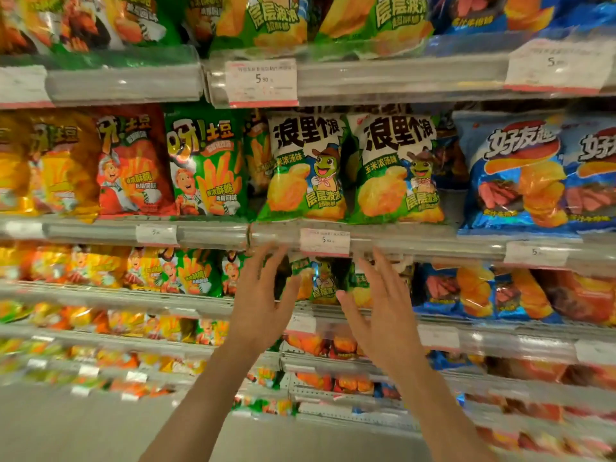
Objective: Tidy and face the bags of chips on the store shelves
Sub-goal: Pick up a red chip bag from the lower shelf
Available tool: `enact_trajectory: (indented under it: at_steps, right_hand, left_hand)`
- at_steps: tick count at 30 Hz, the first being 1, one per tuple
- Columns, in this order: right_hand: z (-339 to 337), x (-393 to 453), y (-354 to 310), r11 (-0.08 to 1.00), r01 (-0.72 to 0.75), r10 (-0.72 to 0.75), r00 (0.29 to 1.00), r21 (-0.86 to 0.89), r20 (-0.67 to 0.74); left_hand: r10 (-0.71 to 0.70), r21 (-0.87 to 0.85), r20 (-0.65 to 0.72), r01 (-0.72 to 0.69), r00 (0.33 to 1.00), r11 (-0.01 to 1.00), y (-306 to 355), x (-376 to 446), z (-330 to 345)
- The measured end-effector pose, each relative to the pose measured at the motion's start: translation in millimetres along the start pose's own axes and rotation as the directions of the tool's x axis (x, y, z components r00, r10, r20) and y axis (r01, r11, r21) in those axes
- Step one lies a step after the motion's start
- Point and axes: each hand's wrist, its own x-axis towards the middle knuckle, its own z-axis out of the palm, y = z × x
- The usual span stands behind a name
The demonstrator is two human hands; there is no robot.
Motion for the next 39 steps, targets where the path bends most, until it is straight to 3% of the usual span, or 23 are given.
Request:
enact_trajectory:
  at_steps: [5,9,17,25,30,34,39]
  right_hand:
    - [26.0,-58.8,-8.6,0.969,-0.227,0.208,0.963,0.095,0.174]
    - [44.1,-85.2,-32.9,0.943,-0.327,0.314,0.935,0.056,0.164]
    - [96.4,-96.2,-144.9,0.902,-0.429,0.418,0.899,0.060,0.131]
    - [157.4,-88.5,-228.3,0.899,-0.415,0.438,0.863,-0.142,0.251]
    - [175.8,-44.8,-248.0,0.938,-0.336,0.347,0.906,-0.089,0.240]
    - [186.3,-6.0,-253.5,0.935,-0.352,0.337,0.913,0.028,0.232]
    - [204.3,34.9,-256.6,0.955,-0.274,0.262,0.959,0.114,0.109]
  left_hand:
    - [-0.155,-0.074,0.132,0.166,0.979,0.983,-36.8,-58.1,-12.5]
    - [-0.209,-0.125,0.165,0.231,0.964,0.965,-69.8,-89.2,-32.7]
    - [-0.173,-0.179,0.153,0.199,0.973,0.964,-164.2,-97.5,-125.4]
    - [-0.149,-0.082,0.183,0.166,0.972,0.983,-250.6,-114.1,-201.2]
    - [-0.074,0.034,0.252,0.067,0.965,0.997,-276.1,-83.5,-216.4]
    - [0.001,0.127,0.275,-0.037,0.962,0.991,-282.0,-41.3,-229.2]
    - [0.069,0.184,0.295,-0.127,0.953,0.975,-289.3,9.5,-238.4]
